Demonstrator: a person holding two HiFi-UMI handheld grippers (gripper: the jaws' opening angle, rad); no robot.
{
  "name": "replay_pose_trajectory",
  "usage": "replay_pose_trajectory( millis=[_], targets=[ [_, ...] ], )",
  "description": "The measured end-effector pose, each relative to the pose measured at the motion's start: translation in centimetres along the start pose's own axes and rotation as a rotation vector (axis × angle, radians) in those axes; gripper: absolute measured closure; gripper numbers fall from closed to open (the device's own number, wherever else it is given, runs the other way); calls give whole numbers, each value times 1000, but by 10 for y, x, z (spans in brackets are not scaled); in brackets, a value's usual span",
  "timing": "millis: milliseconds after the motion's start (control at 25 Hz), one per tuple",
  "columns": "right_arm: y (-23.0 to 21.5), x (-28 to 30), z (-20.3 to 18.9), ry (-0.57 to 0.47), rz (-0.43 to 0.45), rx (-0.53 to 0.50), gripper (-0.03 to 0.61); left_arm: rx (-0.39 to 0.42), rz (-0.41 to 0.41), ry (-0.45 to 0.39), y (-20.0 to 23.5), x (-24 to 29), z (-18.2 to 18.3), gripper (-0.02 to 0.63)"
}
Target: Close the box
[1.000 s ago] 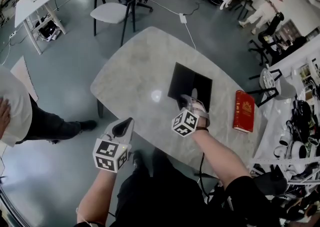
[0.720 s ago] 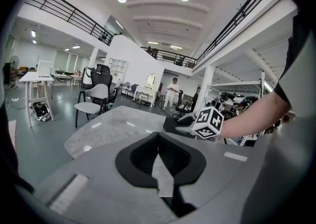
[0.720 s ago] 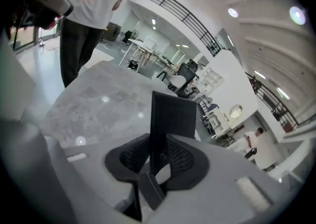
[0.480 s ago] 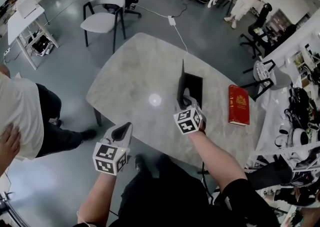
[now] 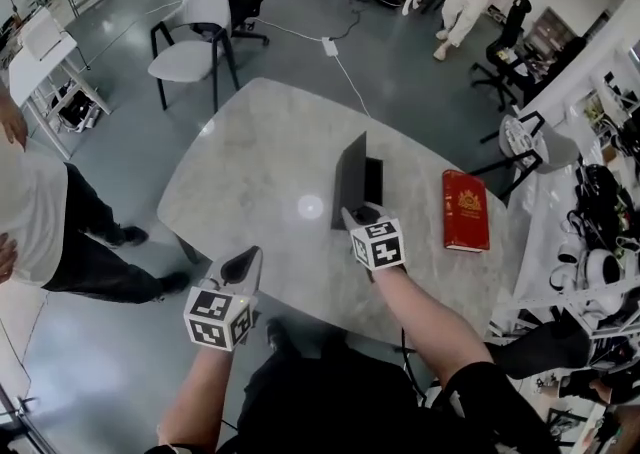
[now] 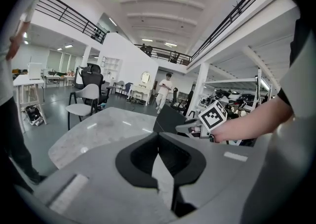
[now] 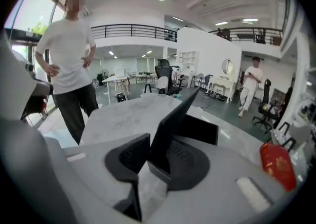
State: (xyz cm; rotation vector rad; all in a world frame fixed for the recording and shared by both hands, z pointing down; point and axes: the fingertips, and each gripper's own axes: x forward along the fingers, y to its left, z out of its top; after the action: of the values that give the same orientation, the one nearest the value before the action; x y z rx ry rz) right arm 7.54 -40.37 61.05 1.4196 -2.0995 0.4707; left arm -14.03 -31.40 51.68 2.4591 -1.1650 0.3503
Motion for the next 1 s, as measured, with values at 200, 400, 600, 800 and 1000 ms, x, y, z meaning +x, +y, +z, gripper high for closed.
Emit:
replay_pose_trajectory(
  millis=[200,400,600,800,1000],
  targets=[
    [-24,-18,3,-54,90,229,476,17,20,-2,-31,18,11,604],
    [-54,-26,-19,-29,144,335,477,30,43,7,-55,36,16,604],
    [-72,-24,-43,-7,223,430,469,40,61,21,-78,49,16,604],
    [-81,-25,-50,-12,265,459,466,44,75,48,-94,60,11,604],
    [-88,-26,-56,0,278,445,457,41,75,58,-106,68,7,604]
  ],
)
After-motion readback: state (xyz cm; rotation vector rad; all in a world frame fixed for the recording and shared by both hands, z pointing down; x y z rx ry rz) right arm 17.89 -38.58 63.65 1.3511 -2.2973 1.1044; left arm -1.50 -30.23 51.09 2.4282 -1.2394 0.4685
